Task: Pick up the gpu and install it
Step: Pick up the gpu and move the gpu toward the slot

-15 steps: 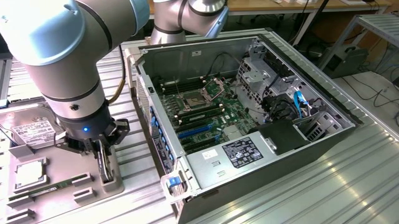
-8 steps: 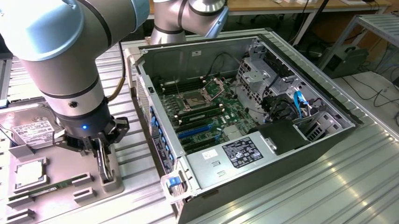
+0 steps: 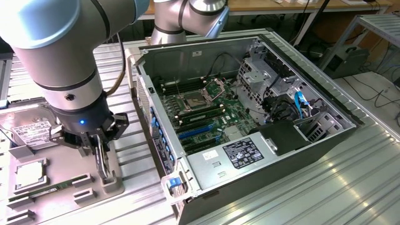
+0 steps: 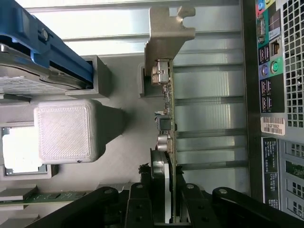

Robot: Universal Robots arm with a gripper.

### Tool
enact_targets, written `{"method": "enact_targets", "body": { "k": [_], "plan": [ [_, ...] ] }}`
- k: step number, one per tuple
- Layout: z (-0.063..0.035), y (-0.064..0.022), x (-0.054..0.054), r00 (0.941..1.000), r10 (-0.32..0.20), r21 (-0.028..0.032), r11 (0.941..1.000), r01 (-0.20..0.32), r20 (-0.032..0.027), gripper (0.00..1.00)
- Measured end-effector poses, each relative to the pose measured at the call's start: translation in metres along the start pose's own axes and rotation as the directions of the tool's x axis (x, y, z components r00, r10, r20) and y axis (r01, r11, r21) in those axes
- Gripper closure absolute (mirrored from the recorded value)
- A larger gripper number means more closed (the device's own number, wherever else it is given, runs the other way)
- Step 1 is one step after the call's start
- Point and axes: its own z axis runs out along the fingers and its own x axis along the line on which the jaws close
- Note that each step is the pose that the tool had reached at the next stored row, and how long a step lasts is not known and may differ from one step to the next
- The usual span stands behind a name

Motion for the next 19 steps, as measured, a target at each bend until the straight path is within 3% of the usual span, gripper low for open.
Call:
{"method": "enact_targets", "body": {
  "k": [12, 19],
  "plan": [
    [-0.0136, 0.0006, 0.0, 1.0, 0.0, -0.0005, 1.0, 0.0, -0.0002, 0.72],
    [-0.0249, 0.0012, 0.0, 1.0, 0.0, -0.004, 1.0, 0.0, -0.0003, 0.72]
  ]
}}
